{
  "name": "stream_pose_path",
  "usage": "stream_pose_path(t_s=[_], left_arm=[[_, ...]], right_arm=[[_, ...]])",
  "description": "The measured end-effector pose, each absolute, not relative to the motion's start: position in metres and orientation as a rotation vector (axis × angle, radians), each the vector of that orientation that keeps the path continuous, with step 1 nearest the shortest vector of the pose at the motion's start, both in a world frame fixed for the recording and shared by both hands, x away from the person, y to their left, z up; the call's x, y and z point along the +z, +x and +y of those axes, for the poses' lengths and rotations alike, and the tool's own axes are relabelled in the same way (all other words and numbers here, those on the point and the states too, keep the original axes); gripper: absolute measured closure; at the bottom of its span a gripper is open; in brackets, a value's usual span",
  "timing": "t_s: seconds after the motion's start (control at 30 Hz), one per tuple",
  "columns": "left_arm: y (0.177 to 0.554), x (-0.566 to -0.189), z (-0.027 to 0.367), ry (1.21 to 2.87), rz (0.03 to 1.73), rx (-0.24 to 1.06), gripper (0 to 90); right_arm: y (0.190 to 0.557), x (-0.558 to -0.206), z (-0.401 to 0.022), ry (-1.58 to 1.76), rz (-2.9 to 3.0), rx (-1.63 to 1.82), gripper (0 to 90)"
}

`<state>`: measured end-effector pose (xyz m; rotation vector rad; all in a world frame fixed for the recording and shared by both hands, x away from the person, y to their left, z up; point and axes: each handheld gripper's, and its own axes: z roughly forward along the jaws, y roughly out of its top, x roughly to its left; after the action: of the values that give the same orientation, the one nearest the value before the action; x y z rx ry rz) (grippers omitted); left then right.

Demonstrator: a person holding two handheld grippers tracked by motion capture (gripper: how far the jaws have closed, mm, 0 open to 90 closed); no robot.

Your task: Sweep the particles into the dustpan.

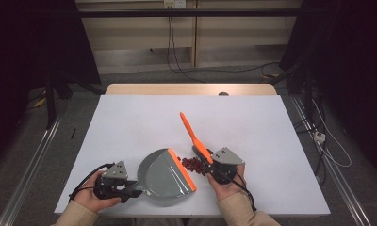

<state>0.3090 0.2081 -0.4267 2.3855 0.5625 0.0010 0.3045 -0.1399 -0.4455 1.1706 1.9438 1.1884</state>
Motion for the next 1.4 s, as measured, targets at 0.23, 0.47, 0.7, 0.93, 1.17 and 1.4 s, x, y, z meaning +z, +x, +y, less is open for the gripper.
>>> stream_pose_path(t_s=[0.23,0.47,0.7,0.93,1.17,1.4], left_arm=[[0.309,-0.426,0.207,2.382,0.579,0.007,63.1],[0.311,-0.427,0.206,2.385,0.564,-0.009,63.1],[0.312,-0.427,0.204,2.376,0.574,-0.017,63.1],[0.313,-0.427,0.202,2.388,0.576,-0.025,63.0],[0.313,-0.427,0.199,2.392,0.576,-0.028,63.0],[0.314,-0.427,0.198,2.395,0.575,-0.031,63.0]], right_arm=[[0.303,-0.446,-0.138,1.185,1.933,1.199,71.3],[0.300,-0.447,-0.132,1.194,1.931,1.217,71.2],[0.299,-0.448,-0.129,1.221,1.923,1.251,71.2],[0.297,-0.448,-0.120,1.223,1.922,1.273,71.1],[0.295,-0.451,-0.110,1.237,1.894,1.298,70.8],[0.292,-0.453,-0.101,1.253,1.872,1.335,70.4]])
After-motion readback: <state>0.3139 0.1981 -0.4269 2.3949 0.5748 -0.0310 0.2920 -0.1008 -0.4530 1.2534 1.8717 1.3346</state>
